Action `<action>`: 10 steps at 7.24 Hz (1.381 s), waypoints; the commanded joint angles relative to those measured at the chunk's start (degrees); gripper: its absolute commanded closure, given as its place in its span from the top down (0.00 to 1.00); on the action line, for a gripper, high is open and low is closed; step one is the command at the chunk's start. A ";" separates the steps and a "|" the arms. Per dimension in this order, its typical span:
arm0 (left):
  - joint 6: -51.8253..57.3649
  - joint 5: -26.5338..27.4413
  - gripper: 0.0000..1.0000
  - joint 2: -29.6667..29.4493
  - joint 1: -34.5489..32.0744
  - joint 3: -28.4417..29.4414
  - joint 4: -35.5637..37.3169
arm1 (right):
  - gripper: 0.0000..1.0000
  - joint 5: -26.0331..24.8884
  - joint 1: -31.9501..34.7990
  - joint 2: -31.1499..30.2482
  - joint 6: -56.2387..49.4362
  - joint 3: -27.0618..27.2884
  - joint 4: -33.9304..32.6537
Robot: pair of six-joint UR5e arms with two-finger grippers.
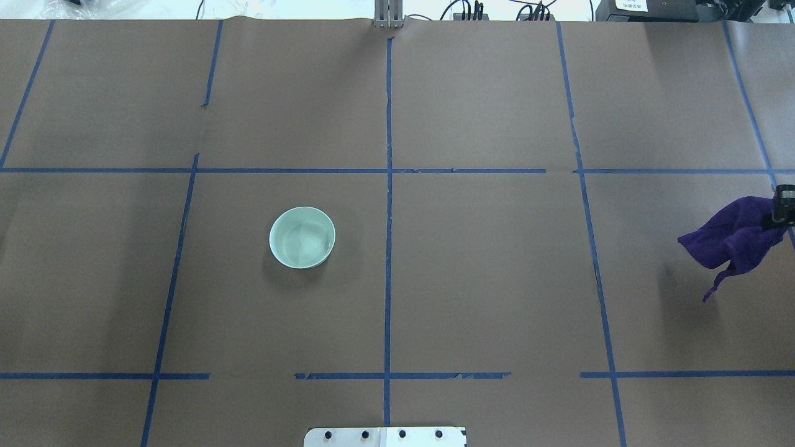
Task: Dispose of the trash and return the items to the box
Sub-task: 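Carry the cup over the clear bin while the right gripper lifts the cloth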
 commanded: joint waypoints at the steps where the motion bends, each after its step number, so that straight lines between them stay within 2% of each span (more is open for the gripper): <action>1: -1.78 -0.25 0.00 0.73 0.80 8.87 -11.62 | 0.00 4.23 7.24 0.21 -5.84 0.29 -1.04; 3: -6.27 -0.60 0.00 1.08 4.66 12.58 -19.02 | 0.00 4.77 10.59 0.21 -11.27 0.55 -1.30; 6: -6.28 -5.85 0.00 1.53 8.70 14.00 -20.20 | 0.00 5.65 13.67 1.17 -14.18 0.46 -3.15; 10: -6.28 -7.73 0.00 1.44 11.53 17.25 -25.55 | 0.00 5.74 16.14 1.17 -16.83 0.11 -3.15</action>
